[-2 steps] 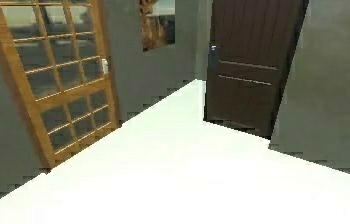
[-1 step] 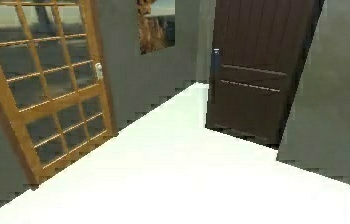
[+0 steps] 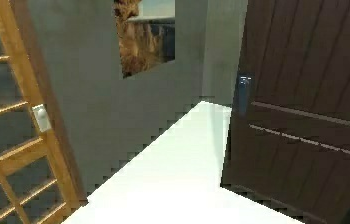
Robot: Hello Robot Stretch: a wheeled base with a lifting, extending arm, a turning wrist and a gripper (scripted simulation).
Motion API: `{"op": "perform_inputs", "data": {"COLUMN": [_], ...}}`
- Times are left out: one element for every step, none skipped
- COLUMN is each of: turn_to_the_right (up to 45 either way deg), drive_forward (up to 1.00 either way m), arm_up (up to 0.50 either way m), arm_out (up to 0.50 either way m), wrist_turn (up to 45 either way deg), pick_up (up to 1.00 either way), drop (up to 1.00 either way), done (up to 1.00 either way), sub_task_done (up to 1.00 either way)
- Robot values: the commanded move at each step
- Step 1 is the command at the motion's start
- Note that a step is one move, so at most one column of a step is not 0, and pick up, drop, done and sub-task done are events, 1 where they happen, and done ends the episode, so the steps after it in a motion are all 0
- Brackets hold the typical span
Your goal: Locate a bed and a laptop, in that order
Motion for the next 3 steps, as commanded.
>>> {"op": "perform_inputs", "data": {"turn_to_the_right": [0.0,0.0,27.0], "drive_forward": [1.0,0.25,0.0], "arm_up": [0.0,0.0,0.0], "arm_out": [0.0,0.0,0.0], "wrist_turn": [0.0,0.0,0.0], "pick_up": [0.0,0.0,0.0], "drop": [0.0,0.0,0.0], "done": [0.0,0.0,0.0], "sub_task_done": [0.0,0.0,0.0]}}
